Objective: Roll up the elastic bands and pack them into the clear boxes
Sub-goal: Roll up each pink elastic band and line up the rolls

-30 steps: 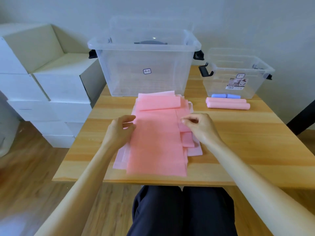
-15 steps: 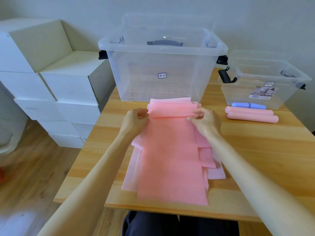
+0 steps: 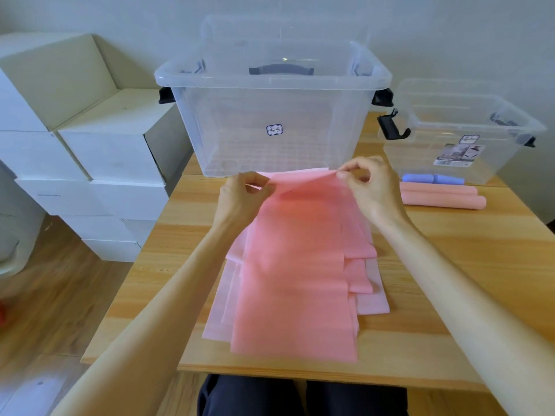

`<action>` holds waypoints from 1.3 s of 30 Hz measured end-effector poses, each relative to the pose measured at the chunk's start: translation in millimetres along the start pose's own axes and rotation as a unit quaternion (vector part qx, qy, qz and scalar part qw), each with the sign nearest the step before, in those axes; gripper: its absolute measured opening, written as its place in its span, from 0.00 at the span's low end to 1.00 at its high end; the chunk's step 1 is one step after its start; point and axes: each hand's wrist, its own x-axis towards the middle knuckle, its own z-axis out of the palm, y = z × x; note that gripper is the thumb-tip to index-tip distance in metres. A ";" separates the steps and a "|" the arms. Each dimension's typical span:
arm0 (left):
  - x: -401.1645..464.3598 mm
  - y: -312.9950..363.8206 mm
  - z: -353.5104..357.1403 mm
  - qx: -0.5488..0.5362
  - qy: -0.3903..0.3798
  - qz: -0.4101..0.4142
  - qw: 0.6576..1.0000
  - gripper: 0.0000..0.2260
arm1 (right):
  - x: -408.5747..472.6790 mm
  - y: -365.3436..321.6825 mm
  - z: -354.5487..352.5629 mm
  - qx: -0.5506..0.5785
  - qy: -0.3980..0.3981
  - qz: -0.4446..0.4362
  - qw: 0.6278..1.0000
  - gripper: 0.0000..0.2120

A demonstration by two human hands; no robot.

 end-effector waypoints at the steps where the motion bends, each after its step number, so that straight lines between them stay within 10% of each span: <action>1: -2.0 7.6 -2.9 -0.026 -0.009 0.012 1.000 0.04 | -0.4 -4.9 -7.4 0.012 0.002 0.003 1.000 0.03; 23: -48.8 145.7 -52.6 -0.315 -0.054 0.180 0.930 0.09 | -24.4 -106.9 -142.8 0.245 0.074 -0.066 0.964 0.05; 39: 26.3 22.6 53.5 -0.171 0.008 -0.007 0.985 0.07 | 27.7 33.6 -22.4 0.051 0.010 0.075 0.996 0.14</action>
